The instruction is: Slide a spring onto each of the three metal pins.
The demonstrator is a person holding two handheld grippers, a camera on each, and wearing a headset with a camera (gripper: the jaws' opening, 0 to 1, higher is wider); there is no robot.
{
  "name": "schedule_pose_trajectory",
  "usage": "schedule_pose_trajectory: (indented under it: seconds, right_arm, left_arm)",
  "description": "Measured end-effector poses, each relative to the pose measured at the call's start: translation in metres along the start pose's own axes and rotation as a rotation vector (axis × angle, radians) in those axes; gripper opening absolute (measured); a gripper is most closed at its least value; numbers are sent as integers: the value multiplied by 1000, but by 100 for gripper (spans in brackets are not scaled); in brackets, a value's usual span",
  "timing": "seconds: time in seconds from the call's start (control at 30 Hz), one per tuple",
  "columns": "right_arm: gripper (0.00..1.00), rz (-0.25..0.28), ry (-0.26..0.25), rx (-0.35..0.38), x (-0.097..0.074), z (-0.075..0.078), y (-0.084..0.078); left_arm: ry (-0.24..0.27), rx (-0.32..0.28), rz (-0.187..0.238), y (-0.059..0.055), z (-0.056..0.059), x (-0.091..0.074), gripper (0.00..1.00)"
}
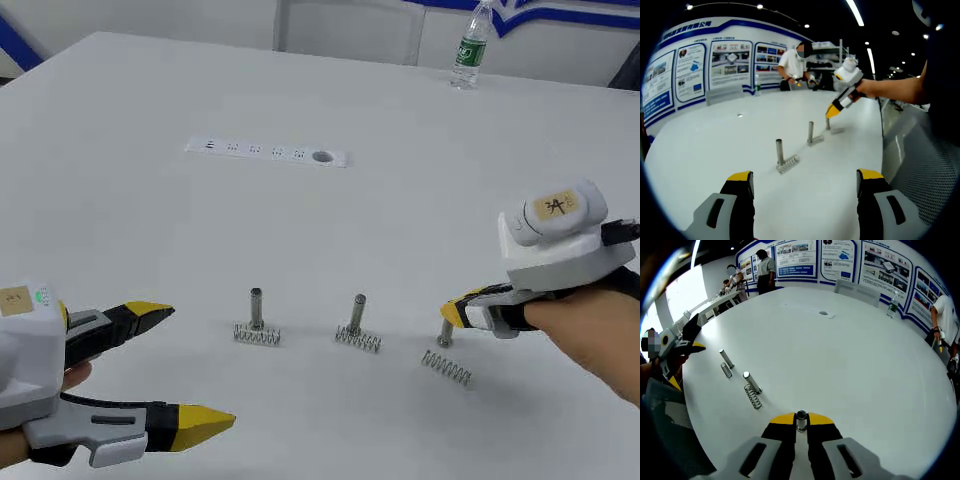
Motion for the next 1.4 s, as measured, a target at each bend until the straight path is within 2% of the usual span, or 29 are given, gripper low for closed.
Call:
schedule_pose_trajectory:
  seconds: [0.2, 0.43, 0.67, 1.03, 1.4]
  right_arm:
    - [9, 18, 23, -56, 0, -1, 0]
    - [9, 38, 28, -55, -4, -2, -3]
    - [9, 29, 29, -105, -6, -2, -6]
    - [10, 25, 29, -96, -6, -3, -6]
    - [16, 51, 30, -96, -10, -4, -2]
  left_arm:
    - [-1, 2, 0, 0, 1, 0, 86]
    - [1, 1, 1, 1, 1, -1, 86]
    - [-2, 2, -1, 1, 2, -1, 86]
    - [-3, 2, -1, 1, 2, 0, 86]
    - [-8, 5, 4, 3, 2, 1, 86]
Point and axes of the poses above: the centre of the closed fingertips' face, and the gripper's own axes: x roughly forward along the fingers, z roughly to its right, y roughly out of its top, the point moved 3 cm from there along -x, roughly backward along the fingers, and after that the axes turned 2 degrees about z, right-handed, at the moved point
